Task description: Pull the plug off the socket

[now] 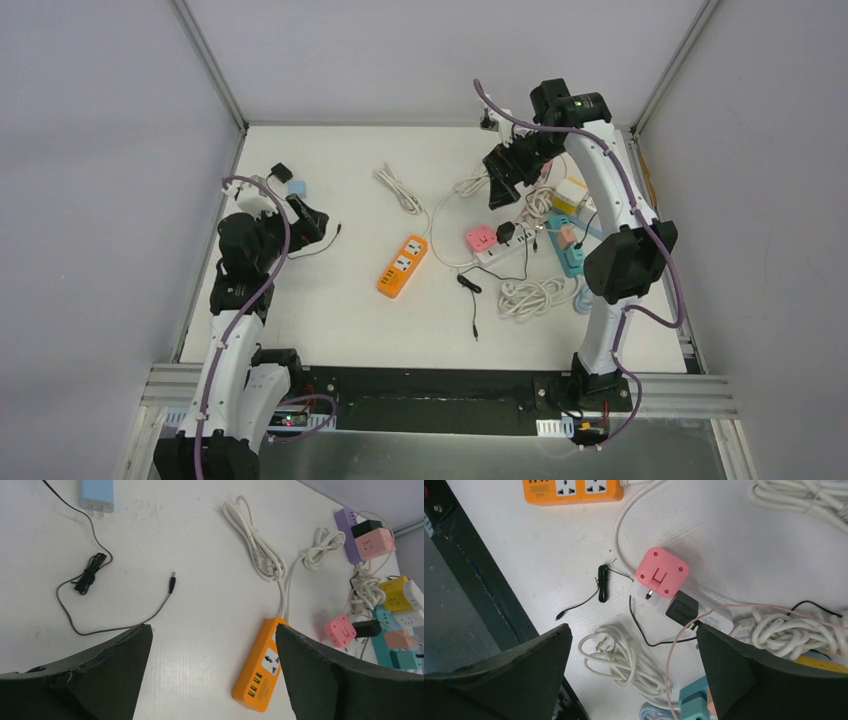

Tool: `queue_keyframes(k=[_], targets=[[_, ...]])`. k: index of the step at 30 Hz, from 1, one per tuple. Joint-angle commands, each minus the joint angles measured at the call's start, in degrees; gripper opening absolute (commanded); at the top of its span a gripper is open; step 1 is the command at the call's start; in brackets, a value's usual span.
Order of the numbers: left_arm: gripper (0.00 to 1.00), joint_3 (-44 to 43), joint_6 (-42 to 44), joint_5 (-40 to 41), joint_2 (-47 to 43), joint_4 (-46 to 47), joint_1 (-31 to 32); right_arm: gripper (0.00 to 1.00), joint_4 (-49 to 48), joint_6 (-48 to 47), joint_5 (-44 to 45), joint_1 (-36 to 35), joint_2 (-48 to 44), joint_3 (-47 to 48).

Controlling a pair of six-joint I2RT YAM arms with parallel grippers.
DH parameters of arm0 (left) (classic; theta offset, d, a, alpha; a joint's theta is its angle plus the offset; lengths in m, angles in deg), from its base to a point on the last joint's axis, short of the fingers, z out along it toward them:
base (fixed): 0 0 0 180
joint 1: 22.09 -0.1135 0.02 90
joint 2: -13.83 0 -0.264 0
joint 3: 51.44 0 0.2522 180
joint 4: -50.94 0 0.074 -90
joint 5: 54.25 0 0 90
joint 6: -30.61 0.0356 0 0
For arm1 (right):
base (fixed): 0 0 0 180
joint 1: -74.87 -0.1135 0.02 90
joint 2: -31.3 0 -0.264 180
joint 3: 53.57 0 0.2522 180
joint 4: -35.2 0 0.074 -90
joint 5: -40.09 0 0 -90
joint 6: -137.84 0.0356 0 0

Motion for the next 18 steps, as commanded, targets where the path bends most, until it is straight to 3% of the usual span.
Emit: queue_keyframes(k=[1, 5, 12, 18], targets=[[0.94, 0.72, -8.51, -9.01, 1.64, 7.72, 0.04, 1.0, 5.77, -4.63, -2.84, -0.38, -2.93, -2.88], [0.92, -1.66, -10.08, -14.16, 7.3, 5.43, 4.55, 1.0, 7.33, -6.4, -2.61, -0.54, -4.75, -4.45], [0.85, -7.75, 0.9, 2.81, 14.74, -4.99, 24.75, 1.0, 8.97, -8.13, -4.97, -0.1, -5.6, -9.05], [0.79, -13.53, 7.43, 12.99, 28.62, -11.67, 37.78, 1.0, 6.7, -5.46, -5.0, 1.41, -8.18, -12.33]])
